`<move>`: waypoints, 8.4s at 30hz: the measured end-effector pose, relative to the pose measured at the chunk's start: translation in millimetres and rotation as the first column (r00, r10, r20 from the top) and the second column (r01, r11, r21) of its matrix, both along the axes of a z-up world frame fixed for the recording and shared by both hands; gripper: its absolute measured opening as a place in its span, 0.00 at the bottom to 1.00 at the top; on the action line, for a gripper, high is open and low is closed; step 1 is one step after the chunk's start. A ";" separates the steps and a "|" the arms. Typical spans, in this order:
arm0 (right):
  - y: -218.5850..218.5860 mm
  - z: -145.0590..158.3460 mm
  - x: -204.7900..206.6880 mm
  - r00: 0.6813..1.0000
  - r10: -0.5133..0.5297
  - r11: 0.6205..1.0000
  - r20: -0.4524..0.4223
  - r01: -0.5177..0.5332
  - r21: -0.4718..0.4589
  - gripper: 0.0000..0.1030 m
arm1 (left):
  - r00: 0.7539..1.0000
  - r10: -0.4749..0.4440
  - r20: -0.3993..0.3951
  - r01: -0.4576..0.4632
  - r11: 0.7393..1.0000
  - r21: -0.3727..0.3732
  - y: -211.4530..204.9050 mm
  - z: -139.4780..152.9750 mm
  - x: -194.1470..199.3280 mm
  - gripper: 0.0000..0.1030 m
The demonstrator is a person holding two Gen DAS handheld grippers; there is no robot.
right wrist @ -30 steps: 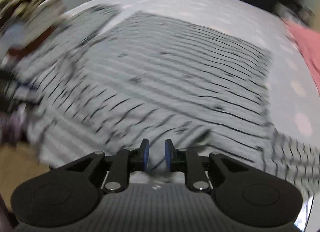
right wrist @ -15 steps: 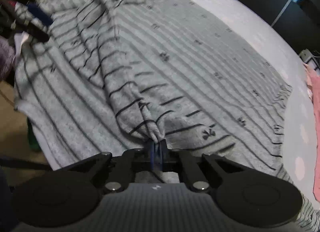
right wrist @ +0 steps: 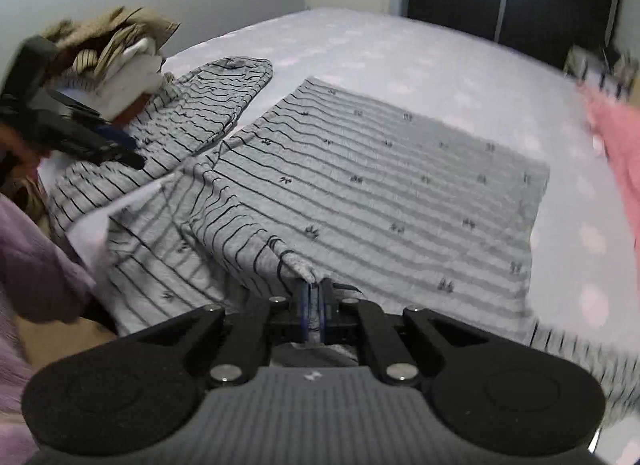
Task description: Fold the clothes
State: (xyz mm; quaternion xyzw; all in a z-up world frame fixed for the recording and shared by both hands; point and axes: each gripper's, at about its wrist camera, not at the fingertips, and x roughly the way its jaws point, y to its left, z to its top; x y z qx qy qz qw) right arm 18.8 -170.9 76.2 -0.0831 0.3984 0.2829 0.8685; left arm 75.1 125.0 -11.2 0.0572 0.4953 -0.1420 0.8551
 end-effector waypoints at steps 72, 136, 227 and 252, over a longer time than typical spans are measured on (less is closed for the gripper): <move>359.7 -72.1 454.6 0.960 0.234 0.865 0.157 -0.132 -0.484 0.38 | 0.978 -0.106 -0.177 0.063 0.970 -0.237 59.9 -81.1 108.5 0.21; 295.3 -96.8 503.5 0.988 -0.103 0.989 -0.114 0.114 0.099 0.08 | 0.945 -0.085 -0.315 0.054 0.993 -0.105 45.8 -100.5 110.5 0.02; -89.2 -46.2 34.9 0.925 -0.363 0.864 -0.108 0.378 0.331 0.06 | 0.978 -0.209 0.027 0.210 0.978 -0.022 -149.8 9.8 -6.8 0.15; -75.8 -100.9 3.4 0.961 -0.192 0.976 -0.197 0.207 0.059 0.42 | 0.922 -0.372 -0.102 0.359 0.925 -0.125 -226.9 -51.3 -47.0 0.15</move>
